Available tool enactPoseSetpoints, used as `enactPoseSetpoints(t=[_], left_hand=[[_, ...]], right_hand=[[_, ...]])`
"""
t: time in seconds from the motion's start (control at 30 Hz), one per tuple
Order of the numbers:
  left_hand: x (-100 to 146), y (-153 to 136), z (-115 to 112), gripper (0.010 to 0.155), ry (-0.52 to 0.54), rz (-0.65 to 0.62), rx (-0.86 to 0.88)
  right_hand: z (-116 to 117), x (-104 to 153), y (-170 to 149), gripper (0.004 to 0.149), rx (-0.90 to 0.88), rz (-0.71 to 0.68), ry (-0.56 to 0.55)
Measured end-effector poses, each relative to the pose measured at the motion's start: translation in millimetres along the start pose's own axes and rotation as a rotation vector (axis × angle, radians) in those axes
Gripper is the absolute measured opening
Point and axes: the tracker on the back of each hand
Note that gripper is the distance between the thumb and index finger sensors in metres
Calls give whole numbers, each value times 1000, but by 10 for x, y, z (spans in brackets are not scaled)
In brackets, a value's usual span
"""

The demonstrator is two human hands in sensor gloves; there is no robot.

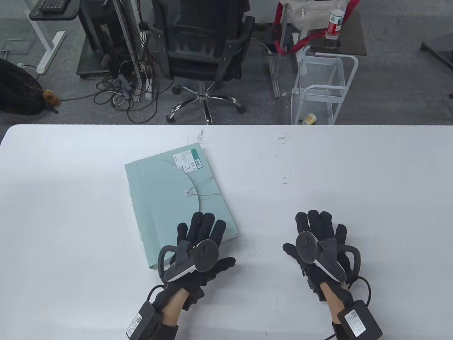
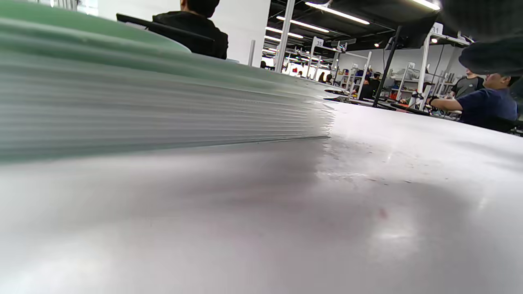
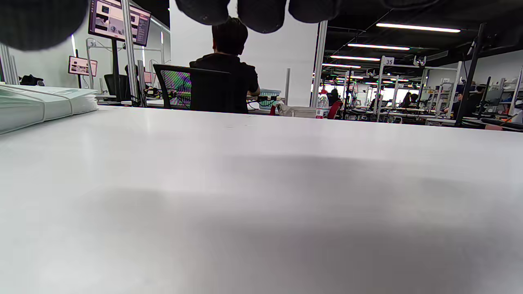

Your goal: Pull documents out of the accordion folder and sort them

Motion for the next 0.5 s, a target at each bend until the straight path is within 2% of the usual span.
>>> enactPoseSetpoints(t=[0.5], left_hand=[[42,-29,48,93,16,10,40]], right_hand=[[37,-14,-42,88,-5,22,14]])
Point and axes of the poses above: the tracker on the back of each hand, its own y axis roughly to the thumb side, its own x axis roughly from the fingertips to the wrist, z = x × y, and after that the axes turned 13 degrees about -y, right-handed
